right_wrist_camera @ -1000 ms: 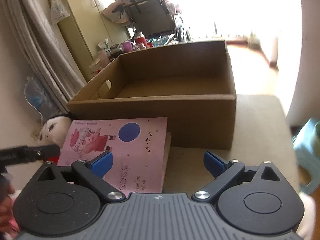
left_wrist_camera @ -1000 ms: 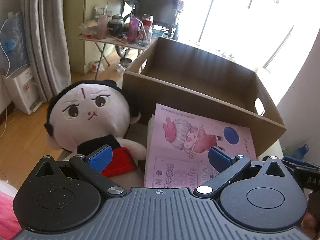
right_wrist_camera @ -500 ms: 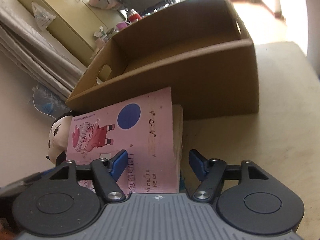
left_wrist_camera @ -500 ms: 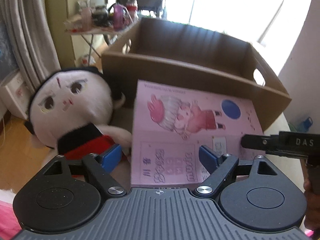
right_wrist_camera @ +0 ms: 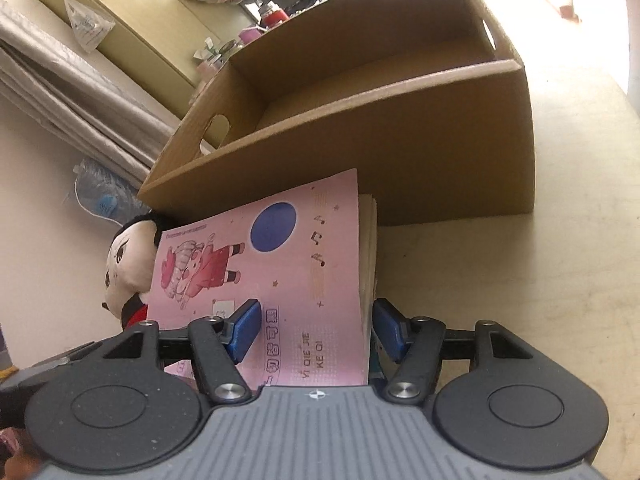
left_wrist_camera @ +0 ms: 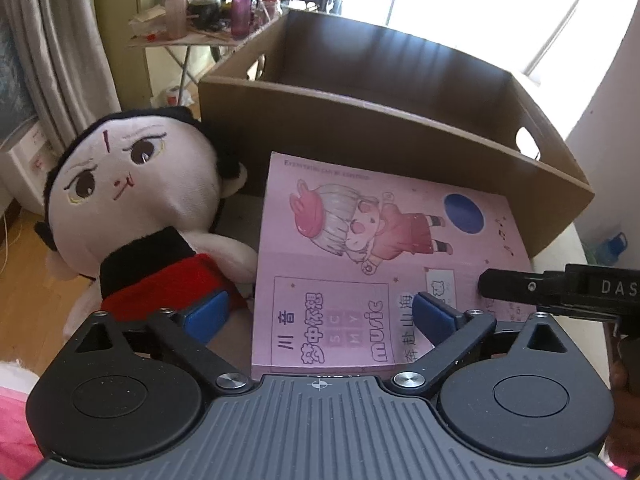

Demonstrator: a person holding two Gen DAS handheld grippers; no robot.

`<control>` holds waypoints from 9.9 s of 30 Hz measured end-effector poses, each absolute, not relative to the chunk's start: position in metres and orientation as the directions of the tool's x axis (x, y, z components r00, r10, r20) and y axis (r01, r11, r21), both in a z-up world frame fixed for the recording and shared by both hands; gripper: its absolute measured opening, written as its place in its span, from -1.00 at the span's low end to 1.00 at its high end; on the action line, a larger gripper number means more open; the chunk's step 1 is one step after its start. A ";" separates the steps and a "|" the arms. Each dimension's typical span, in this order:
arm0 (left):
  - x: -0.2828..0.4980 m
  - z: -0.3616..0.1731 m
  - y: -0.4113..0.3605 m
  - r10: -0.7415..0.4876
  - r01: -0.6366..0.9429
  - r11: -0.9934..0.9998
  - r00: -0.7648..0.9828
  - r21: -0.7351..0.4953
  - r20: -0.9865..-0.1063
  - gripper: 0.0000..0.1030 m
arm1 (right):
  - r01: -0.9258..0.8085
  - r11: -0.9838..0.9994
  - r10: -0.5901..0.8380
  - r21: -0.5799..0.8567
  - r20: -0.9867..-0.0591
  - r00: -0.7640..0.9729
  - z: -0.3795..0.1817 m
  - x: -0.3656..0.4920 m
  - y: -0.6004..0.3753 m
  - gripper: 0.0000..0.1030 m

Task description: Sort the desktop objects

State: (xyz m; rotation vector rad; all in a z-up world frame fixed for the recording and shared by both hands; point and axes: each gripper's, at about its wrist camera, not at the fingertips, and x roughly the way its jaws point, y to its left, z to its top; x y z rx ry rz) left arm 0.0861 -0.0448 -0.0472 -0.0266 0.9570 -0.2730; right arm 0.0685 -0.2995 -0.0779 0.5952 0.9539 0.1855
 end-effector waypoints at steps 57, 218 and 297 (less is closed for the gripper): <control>0.071 -0.063 -0.052 -0.308 0.253 0.947 0.534 -0.199 -0.788 1.00 | 0.024 0.882 0.365 0.471 -0.715 0.596 -0.072 0.058 -0.292 0.29; 0.071 -0.052 -0.052 -0.329 0.249 0.940 0.481 -0.233 -0.812 1.00 | 0.001 0.913 0.294 0.407 -0.661 0.690 -0.041 0.040 -0.294 0.19; 0.073 0.026 -0.040 -0.325 0.228 0.946 0.668 -0.231 -0.669 1.00 | -0.046 0.899 0.299 0.435 -0.536 0.789 0.039 0.044 -0.284 0.20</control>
